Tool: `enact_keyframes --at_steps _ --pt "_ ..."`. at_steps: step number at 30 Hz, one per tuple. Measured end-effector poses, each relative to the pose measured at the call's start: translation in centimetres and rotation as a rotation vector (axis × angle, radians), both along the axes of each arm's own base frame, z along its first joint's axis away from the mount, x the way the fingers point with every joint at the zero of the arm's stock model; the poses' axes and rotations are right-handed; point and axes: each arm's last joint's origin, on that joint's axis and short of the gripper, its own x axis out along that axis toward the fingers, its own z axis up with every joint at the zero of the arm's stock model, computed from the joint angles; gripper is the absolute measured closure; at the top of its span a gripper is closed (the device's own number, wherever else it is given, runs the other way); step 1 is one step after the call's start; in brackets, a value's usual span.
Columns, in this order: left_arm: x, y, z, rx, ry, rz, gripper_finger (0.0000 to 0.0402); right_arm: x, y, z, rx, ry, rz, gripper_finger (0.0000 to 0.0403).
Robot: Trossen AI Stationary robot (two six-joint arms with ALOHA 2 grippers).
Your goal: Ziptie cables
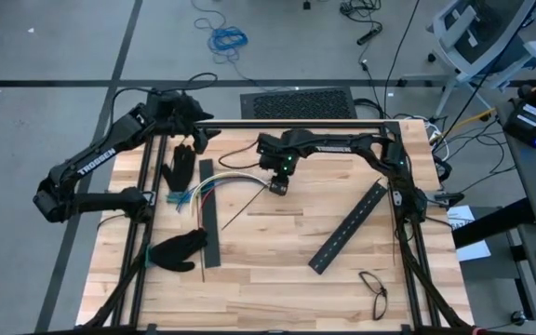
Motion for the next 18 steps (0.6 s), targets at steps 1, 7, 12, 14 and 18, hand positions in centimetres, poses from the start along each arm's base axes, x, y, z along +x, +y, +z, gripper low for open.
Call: enact_keyframes --at_steps 1,7,12,14,18 --pt "-0.1 -0.1 -0.1 0.006 0.015 -0.009 0.0111 0.1 -0.1 1.1 -0.024 -0.054 -0.001 0.0243" --pt "-0.5 -0.6 -0.9 -0.024 0.109 -0.046 0.0111 0.7 -0.9 3.9 -0.041 -0.249 -0.139 0.0291" --pt "-0.9 -1.0 -1.1 -0.055 0.143 -0.051 0.0111 -0.8 -0.1 1.4 0.041 -0.177 -0.196 0.0335" --pt "-1.1 -1.2 -1.0 -0.054 0.143 -0.052 0.0111 -2.5 1.1 -0.3 0.067 -0.137 -0.214 0.0342" --pt "-2.1 -2.0 -1.1 -0.032 0.113 -0.036 0.0111 -7.4 3.1 -1.4 0.116 -0.234 -0.408 0.0345"
